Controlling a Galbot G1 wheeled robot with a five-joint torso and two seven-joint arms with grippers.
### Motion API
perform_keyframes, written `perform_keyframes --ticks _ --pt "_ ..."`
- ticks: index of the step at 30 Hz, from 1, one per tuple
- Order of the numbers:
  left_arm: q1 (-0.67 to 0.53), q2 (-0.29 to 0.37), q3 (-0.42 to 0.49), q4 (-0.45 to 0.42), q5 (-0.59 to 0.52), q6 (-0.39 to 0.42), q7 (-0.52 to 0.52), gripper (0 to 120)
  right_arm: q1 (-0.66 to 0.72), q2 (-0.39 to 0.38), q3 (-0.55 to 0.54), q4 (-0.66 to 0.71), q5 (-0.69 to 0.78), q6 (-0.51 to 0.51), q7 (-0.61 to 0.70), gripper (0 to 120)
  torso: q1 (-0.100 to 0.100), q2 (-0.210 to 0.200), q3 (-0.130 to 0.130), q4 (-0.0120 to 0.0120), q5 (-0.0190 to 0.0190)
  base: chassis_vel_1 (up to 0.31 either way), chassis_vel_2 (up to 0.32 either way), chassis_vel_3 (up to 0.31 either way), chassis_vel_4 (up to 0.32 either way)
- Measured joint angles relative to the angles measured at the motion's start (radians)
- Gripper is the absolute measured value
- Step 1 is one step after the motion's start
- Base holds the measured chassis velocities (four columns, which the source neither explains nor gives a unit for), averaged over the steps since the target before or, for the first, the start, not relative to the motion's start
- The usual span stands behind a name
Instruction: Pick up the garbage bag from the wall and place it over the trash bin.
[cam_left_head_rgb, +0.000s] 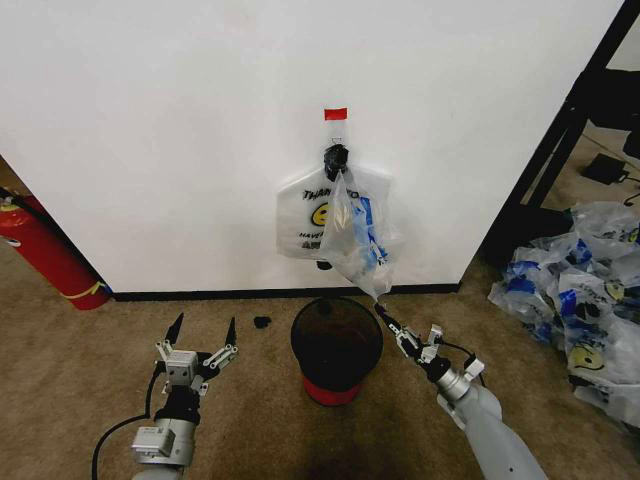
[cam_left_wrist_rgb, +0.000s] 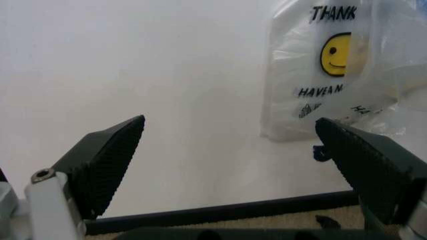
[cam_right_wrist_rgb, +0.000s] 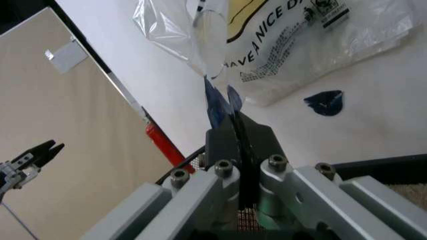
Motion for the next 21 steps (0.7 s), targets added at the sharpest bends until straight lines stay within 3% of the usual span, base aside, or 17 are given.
perform_keyframes --ticks 21 --pt "0.000 0.000 0.000 0.000 0.001 -0.001 0.000 100 0.000 0.000 -0.001 0.002 0.004 0.001 0.003 0 0.000 0.000 0.000 0.0000 0.0000 0.000 0.000 0.000 0.000"
